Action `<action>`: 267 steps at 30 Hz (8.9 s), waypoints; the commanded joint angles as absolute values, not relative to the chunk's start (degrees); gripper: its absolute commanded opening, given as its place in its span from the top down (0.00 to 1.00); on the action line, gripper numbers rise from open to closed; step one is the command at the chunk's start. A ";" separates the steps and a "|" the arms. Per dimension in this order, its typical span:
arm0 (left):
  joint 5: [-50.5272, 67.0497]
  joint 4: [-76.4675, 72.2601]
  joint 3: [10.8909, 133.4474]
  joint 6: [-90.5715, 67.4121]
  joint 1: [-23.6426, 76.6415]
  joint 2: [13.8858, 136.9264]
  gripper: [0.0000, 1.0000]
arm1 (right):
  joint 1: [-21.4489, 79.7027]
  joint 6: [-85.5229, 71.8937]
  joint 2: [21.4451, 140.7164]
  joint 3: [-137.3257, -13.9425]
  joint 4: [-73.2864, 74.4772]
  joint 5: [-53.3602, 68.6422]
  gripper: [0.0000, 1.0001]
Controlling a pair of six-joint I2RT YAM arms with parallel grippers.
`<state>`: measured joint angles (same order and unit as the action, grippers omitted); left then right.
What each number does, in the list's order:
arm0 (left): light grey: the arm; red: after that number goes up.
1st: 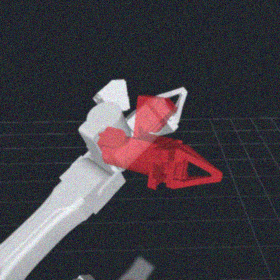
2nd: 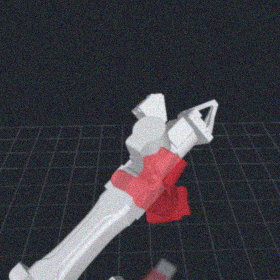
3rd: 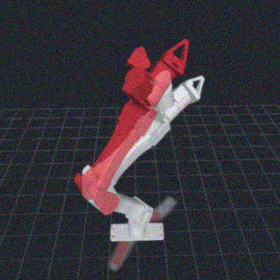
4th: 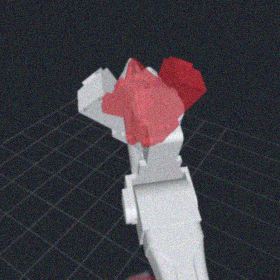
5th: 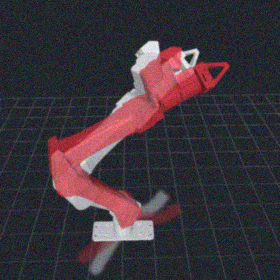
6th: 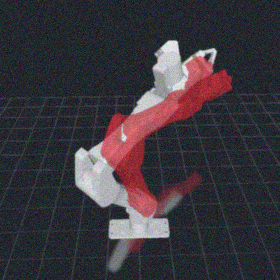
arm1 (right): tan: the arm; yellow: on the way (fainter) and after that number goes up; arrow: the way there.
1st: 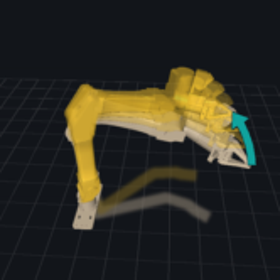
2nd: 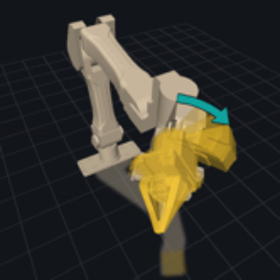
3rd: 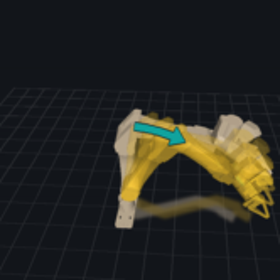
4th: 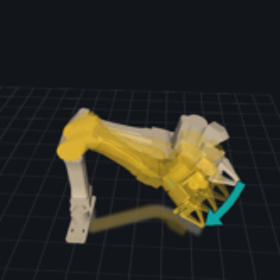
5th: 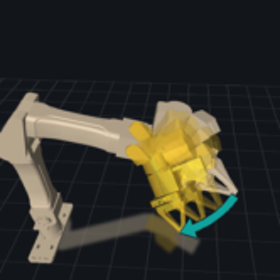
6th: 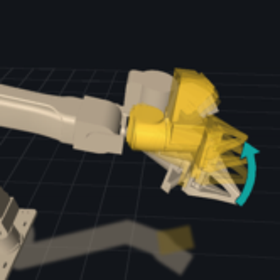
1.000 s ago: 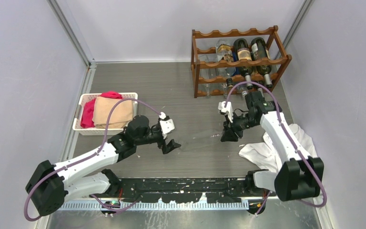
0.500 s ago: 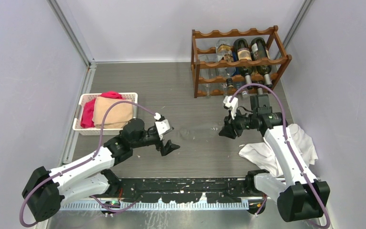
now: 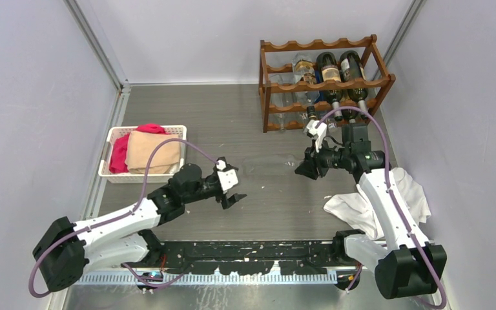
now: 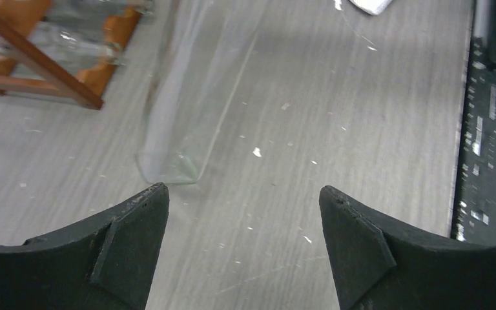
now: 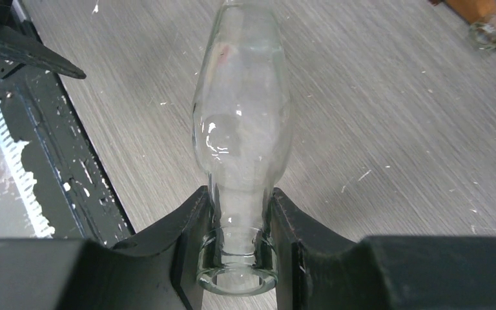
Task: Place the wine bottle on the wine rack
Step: Pick up the wine bottle from the center of the board, then place the wine bottle in the wine rack.
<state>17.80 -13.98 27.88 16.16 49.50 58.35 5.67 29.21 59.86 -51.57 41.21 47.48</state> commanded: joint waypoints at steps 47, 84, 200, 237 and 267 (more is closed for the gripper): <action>8.76 16.29 34.77 16.96 49.48 27.47 0.15 | 3.02 12.96 40.33 -56.35 26.42 27.96 0.99; 6.23 15.01 35.12 17.35 49.44 32.38 0.14 | 5.23 0.16 49.74 -38.40 -17.64 19.34 0.99; 25.50 -9.17 71.01 -10.65 21.06 95.32 0.15 | 26.92 13.50 100.96 -45.08 -81.08 -20.39 0.99; 30.14 -8.88 74.33 -15.23 17.80 100.18 0.16 | 24.90 11.13 110.85 -54.42 -81.39 -20.62 0.99; 31.64 -11.40 71.41 -16.96 16.44 97.81 0.17 | 24.59 5.63 112.25 -51.61 -71.84 -18.43 0.37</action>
